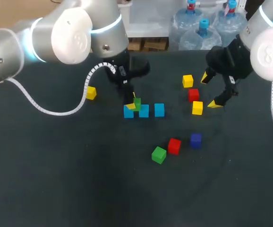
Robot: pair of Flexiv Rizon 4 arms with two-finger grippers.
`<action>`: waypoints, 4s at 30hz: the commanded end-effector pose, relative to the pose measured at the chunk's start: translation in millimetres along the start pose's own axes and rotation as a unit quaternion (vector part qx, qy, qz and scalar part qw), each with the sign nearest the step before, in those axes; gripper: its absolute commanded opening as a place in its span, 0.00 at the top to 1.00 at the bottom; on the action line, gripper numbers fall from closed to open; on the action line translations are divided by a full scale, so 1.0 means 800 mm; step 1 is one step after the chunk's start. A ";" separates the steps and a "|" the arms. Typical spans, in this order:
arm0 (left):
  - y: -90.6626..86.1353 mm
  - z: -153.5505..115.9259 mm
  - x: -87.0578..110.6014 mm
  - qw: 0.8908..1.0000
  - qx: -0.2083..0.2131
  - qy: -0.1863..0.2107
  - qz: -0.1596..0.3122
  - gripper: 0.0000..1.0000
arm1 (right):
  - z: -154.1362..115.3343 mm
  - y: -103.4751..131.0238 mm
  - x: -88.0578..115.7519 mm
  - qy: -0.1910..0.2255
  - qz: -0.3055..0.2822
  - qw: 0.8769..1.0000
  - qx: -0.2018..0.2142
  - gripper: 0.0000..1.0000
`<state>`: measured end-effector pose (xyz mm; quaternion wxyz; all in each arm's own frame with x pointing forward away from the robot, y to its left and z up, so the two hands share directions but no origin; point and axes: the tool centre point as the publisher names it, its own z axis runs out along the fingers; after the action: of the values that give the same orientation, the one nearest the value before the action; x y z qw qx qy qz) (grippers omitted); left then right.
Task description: Place the blue cubes, place green cubes on the blue cubes, place the yellow cubes on the green cubes, then place the red cubes on the yellow cubes, and place purple cube on the red cubes.
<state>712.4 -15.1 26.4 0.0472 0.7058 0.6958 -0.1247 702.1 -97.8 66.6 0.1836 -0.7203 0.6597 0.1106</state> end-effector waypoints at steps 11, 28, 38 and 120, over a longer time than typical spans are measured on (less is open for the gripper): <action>0.005 0.001 -0.001 1.000 0.005 0.001 0.003 0.69 | 0.000 -0.001 0.000 -0.001 0.000 1.000 0.000 0.00; 0.006 0.003 -0.002 1.000 0.008 0.001 0.002 0.63 | 0.000 -0.001 0.000 -0.001 0.000 1.000 0.000 0.00; 0.008 0.003 -0.004 1.000 0.007 0.001 0.002 0.61 | 0.000 -0.001 0.000 -0.001 0.000 1.000 0.000 0.00; -0.070 -0.139 0.200 0.985 -0.129 -0.107 0.028 0.00 | 0.000 -0.001 0.000 -0.001 0.000 1.000 0.000 0.00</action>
<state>670.8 167.6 101.4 0.2130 0.6961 0.6770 -0.1078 702.2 -97.7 66.6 0.1836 -0.7203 0.6597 0.1105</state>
